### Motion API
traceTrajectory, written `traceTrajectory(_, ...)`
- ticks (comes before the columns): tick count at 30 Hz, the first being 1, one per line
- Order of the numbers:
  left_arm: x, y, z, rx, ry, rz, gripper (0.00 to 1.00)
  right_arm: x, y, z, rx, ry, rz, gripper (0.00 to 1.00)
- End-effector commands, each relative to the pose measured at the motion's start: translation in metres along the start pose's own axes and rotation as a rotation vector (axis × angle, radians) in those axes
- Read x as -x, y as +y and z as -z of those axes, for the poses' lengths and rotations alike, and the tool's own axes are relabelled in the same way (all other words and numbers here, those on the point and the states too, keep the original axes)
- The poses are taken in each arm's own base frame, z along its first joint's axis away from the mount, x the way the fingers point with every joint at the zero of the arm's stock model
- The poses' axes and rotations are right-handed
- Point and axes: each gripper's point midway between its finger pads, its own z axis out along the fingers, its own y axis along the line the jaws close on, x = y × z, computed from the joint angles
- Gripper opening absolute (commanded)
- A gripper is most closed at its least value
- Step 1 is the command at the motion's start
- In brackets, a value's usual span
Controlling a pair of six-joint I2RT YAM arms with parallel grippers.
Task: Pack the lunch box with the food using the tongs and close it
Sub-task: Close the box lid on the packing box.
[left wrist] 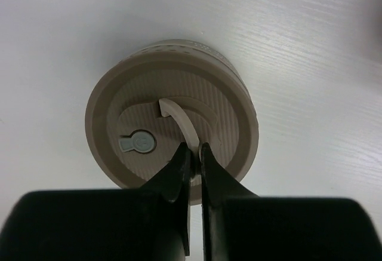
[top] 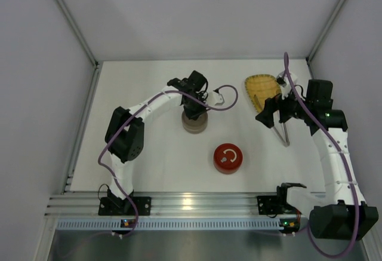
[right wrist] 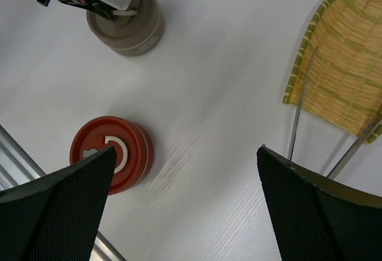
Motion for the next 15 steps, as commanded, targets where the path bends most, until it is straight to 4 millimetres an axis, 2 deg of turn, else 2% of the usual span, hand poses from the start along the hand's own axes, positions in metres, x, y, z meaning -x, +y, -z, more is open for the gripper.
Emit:
traceTrajectory(1, 0.015, 0.003, 0.023, 0.035, -0.058, 0.028, 0.00, 0.013, 0.006, 0.003, 0.024, -0.064, 0.015, 0.99)
traceTrajectory(4, 0.024, -0.002, 0.037, 0.025, -0.104, 0.024, 0.00, 0.012, 0.007, 0.003, 0.030, -0.068, 0.009, 0.99)
traceTrajectory(9, 0.031, -0.015, 0.048, -0.036, -0.133, 0.053, 0.00, 0.012, 0.009, 0.002, 0.038, -0.074, 0.006, 0.99)
traceTrajectory(15, 0.020, -0.022, 0.047, -0.036, -0.096, 0.128, 0.00, 0.010, 0.009, 0.001, 0.044, -0.071, 0.004, 0.99)
